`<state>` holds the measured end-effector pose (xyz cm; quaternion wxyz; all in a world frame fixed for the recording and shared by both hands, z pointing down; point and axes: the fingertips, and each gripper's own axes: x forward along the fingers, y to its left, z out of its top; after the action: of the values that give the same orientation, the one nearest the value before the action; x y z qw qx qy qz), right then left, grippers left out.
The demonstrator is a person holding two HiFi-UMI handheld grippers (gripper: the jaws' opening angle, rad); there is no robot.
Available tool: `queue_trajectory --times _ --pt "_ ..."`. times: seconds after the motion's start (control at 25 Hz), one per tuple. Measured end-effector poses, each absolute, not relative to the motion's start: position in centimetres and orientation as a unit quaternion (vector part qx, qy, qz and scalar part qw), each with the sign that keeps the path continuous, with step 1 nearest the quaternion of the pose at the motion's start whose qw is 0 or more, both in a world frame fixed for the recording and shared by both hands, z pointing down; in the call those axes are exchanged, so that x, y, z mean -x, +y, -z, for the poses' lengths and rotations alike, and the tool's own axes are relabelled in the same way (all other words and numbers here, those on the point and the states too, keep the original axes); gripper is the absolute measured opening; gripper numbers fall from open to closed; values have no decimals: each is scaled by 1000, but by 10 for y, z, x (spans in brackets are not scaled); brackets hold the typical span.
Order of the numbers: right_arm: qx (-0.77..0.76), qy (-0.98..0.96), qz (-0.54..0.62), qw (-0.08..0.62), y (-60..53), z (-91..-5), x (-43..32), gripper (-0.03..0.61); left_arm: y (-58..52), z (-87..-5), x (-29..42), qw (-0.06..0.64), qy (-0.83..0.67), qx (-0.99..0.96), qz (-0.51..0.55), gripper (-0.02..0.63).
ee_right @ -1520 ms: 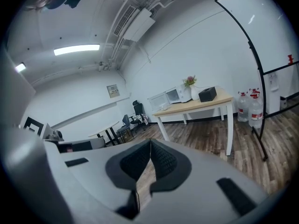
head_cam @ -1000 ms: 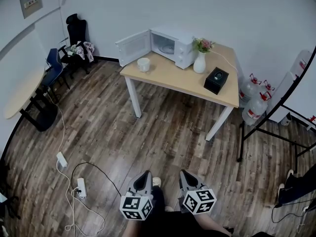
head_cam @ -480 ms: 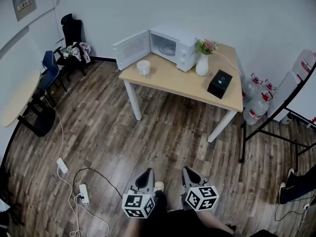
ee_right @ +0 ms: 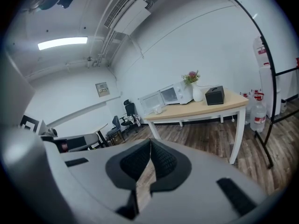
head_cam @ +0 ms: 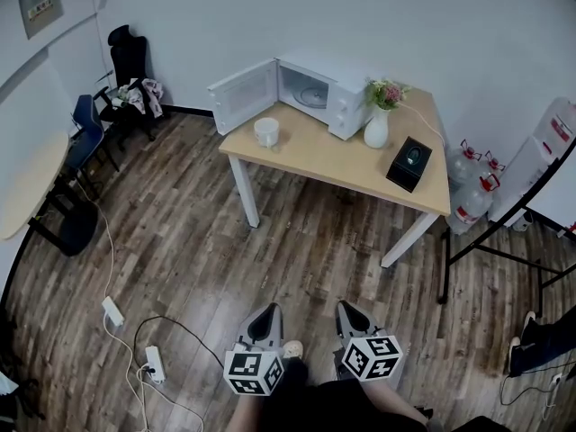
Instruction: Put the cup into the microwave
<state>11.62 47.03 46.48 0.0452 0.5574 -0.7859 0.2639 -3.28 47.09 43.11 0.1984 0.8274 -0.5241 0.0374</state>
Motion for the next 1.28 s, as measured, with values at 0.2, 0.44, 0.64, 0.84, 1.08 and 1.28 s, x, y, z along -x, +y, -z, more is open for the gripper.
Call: queue_trajectory --times 0.2,0.44,0.64,0.84,1.08,1.28 --pt "-562 -785 -257 44 438 -462 -108 -6 437 -428 45 191 -526 -828 -37 5" --pt "-561 -786 -256 43 408 -468 -94 -6 407 -431 53 169 -516 -839 -51 5" --pt "-571 -777 -265 33 395 -469 -89 -6 393 -434 60 171 -510 -841 -55 5" --pt "-581 -769 -267 29 392 -469 -94 -6 397 -442 61 184 -504 -842 -60 5" --pt "-576 -770 -274 32 392 -473 -86 -6 403 -449 67 193 -507 -837 -66 5" --pt "-565 -776 -277 37 389 -479 -75 -6 398 -453 74 195 -514 -833 -68 5"
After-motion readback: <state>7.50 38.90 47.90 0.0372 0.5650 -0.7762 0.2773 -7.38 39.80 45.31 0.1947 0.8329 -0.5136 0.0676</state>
